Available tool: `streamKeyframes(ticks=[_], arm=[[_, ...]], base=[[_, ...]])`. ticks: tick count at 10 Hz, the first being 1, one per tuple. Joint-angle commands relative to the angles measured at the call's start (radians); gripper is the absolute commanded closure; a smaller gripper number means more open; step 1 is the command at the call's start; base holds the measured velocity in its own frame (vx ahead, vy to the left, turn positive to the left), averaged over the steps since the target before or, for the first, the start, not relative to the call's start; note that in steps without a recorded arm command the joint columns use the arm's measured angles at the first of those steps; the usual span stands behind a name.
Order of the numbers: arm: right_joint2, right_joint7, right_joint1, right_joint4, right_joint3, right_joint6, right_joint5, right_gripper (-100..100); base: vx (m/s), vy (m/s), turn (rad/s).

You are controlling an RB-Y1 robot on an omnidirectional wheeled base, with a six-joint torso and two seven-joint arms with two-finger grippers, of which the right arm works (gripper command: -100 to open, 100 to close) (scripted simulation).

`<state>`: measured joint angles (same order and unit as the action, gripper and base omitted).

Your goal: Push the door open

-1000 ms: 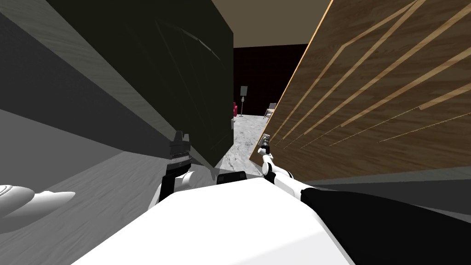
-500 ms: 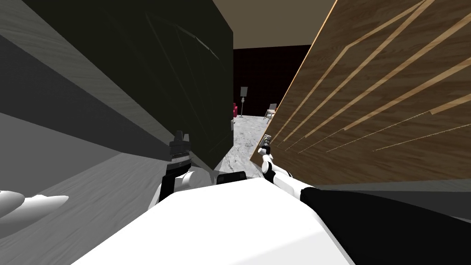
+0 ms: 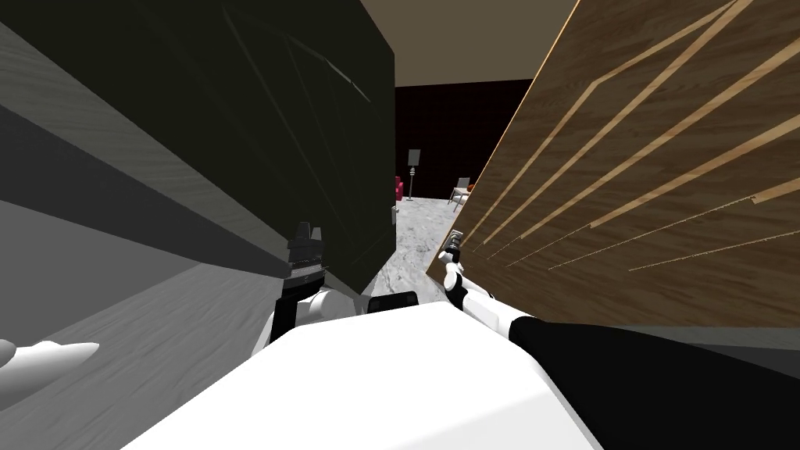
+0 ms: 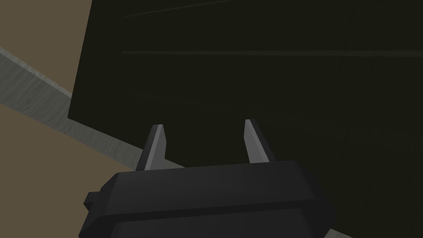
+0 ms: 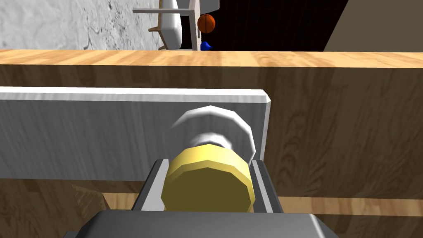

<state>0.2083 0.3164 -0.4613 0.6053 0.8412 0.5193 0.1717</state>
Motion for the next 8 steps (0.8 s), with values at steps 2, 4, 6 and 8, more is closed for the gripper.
streamKeyframes(ticks=[2, 4, 6, 8], arm=[[-0.005, 0.039, -0.005, 0.006, 0.033, 0.014, 0.024, 100], [-0.007, 0.057, -0.007, 0.010, 0.047, 0.020, 0.036, 100], [-0.014, 0.100, -0.011, 0.018, 0.081, 0.034, 0.063, 100], [-0.022, 0.149, -0.015, 0.028, 0.120, 0.049, 0.094, 100]], base=[[0.059, -0.060, 0.047], [0.088, -0.118, 0.083], [0.051, -0.051, 0.056], [0.109, -0.102, 0.097]])
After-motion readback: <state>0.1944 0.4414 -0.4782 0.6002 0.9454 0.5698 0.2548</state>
